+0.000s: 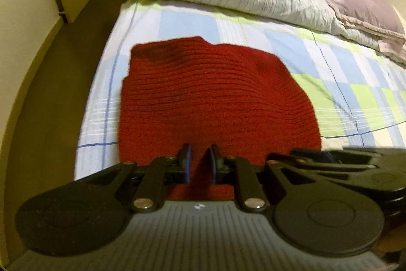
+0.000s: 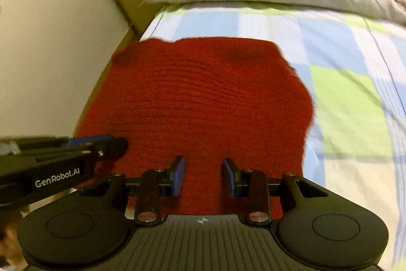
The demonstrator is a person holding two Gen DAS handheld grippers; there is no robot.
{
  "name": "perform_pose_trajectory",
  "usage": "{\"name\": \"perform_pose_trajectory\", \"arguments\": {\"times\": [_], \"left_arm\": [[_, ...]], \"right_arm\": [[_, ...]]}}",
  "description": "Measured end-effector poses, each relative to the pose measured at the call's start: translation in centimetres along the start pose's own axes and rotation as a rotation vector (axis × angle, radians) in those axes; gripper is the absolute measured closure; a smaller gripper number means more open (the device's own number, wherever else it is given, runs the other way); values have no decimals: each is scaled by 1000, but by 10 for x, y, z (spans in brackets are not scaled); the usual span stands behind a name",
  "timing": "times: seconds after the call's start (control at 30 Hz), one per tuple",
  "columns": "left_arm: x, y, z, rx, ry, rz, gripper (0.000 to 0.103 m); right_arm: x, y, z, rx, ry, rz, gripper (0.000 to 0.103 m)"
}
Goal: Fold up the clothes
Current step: 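Open both grippers and pull them back from the stacked sweater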
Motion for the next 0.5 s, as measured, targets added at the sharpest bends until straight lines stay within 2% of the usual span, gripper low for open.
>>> {"name": "perform_pose_trajectory", "arguments": {"times": [0.1, 0.2, 0.27, 0.33, 0.5], "left_arm": [[9, -8, -31, -63, 22, 15, 88], [23, -15, -60, -61, 48, -18, 85], [32, -19, -81, -56, 65, -42, 78], [37, -24, -104, -65, 66, -40, 76], [35, -33, -157, -91, 27, -6, 67]], "right_arm": [[16, -2, -32, 6, 20, 57, 68], [36, -7, -59, 22, 30, 62, 67], [47, -5, -80, 51, 33, 46, 60], [54, 0, -104, 63, 8, 40, 34], [64, 15, -164, 50, -71, 52, 33]]}}
Point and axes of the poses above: each gripper's, at about its wrist camera, not at the fingertips, and z roughly the way its jaws point, y to its left, x to its underside, the point moved 4 cm from there along z, roughly the way its jaws point, and after that the axes turned 15 degrees about z, right-handed, at the moved point
